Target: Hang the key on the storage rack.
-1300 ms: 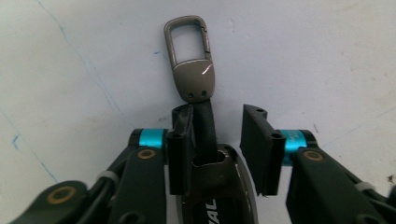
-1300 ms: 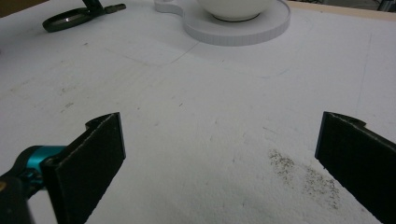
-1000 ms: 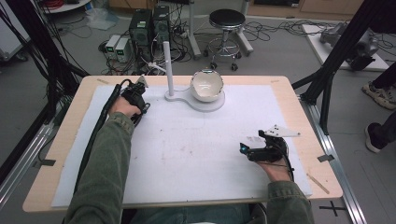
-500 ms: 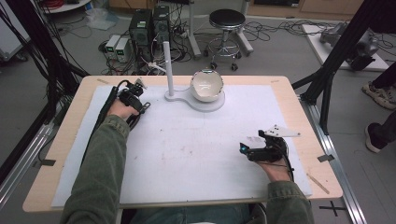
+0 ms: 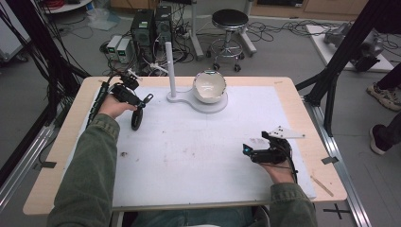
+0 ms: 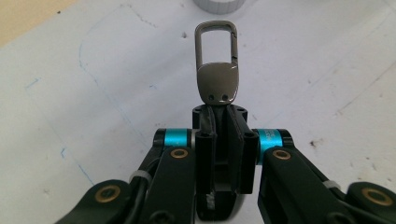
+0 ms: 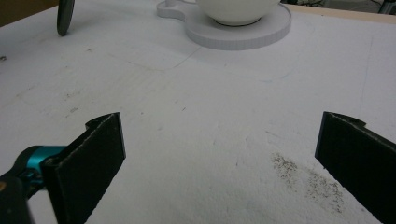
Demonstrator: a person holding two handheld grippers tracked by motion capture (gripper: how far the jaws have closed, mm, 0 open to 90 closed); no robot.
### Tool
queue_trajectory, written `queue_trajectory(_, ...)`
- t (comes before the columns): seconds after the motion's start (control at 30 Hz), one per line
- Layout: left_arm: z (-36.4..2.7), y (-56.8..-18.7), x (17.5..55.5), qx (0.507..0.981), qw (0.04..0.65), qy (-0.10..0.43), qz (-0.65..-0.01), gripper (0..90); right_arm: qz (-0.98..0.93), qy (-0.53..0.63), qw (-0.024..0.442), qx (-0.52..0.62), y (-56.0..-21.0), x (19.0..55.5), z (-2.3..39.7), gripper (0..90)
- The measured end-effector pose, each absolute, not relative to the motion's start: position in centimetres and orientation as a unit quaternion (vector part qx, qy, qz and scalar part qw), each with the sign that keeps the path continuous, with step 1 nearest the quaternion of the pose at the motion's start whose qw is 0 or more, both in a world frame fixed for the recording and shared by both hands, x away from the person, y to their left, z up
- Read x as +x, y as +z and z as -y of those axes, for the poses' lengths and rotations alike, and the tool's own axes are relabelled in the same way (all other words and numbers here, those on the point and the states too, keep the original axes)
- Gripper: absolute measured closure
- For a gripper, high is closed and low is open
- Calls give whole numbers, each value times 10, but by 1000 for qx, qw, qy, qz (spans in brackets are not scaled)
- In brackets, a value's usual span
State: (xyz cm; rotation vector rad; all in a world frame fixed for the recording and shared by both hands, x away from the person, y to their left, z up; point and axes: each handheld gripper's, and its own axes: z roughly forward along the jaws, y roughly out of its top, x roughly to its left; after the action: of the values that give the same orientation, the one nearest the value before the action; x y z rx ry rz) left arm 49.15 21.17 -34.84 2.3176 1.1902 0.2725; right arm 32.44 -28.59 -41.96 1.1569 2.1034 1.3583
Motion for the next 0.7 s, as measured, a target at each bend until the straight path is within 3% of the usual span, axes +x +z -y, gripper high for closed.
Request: queue_trajectory(0.7,-232,-289,466,832,335,141,-419,822,-745,492,187,409,-419,325,287,5)
